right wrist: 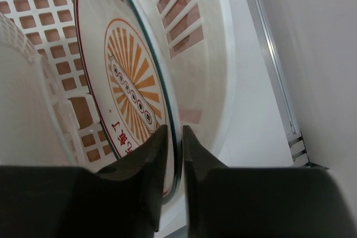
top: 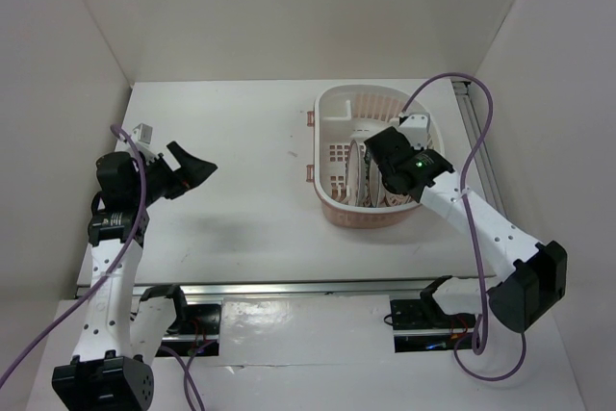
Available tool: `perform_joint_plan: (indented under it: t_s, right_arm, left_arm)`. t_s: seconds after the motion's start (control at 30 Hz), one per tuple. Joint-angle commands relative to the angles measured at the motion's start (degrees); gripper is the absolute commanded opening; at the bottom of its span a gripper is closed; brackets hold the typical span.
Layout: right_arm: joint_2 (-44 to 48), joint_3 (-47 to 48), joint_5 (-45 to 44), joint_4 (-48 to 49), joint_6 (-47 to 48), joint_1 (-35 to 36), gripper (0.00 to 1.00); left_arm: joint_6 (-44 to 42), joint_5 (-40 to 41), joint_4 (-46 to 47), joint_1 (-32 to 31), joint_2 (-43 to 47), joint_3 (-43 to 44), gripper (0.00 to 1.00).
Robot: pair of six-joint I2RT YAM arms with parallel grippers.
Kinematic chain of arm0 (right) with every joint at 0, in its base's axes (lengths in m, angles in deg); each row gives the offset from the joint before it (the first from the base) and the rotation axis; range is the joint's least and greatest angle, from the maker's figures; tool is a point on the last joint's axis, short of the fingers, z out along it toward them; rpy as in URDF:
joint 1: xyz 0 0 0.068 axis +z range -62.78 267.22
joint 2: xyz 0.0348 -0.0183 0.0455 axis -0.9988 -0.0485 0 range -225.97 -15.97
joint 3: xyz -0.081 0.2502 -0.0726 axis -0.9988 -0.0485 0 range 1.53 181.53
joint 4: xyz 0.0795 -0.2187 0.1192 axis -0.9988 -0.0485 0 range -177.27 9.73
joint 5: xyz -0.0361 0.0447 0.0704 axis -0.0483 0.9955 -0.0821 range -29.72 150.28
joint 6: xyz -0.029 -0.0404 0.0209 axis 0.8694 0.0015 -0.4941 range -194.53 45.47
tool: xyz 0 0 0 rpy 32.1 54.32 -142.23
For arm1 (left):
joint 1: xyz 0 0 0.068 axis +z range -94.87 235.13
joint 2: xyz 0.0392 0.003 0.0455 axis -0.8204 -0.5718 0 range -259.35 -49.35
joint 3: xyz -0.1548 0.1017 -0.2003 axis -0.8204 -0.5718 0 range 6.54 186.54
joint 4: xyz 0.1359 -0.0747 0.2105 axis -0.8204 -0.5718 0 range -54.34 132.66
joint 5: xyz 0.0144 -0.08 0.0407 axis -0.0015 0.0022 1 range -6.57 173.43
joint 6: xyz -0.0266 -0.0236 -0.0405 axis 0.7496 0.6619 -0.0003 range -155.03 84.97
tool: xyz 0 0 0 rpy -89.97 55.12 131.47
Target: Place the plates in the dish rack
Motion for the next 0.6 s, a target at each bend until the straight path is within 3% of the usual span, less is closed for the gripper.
perform_joint_plan:
  t_s: [0.0, 0.2, 0.57]
  right_arm:
    - [-0.61, -0.85, -2.42, 0.72, -0.62, 0.4, 0.26]
    - [-0.09, 0.55, -2.42, 0.72, -0.62, 0.4, 0.47]
    - [-0.09, 4.25, -1.37, -3.41, -3.52, 2.07, 0.47]
  left_arm:
    - [-1.01, -0.83, 1.19, 0.38, 0.84, 2.49, 1.0]
    - [-1.53, -0.83, 1.19, 0.38, 0.84, 2.49, 1.0]
    - [-1.53, -1.36, 1.19, 0.9, 0.84, 2.49, 1.0]
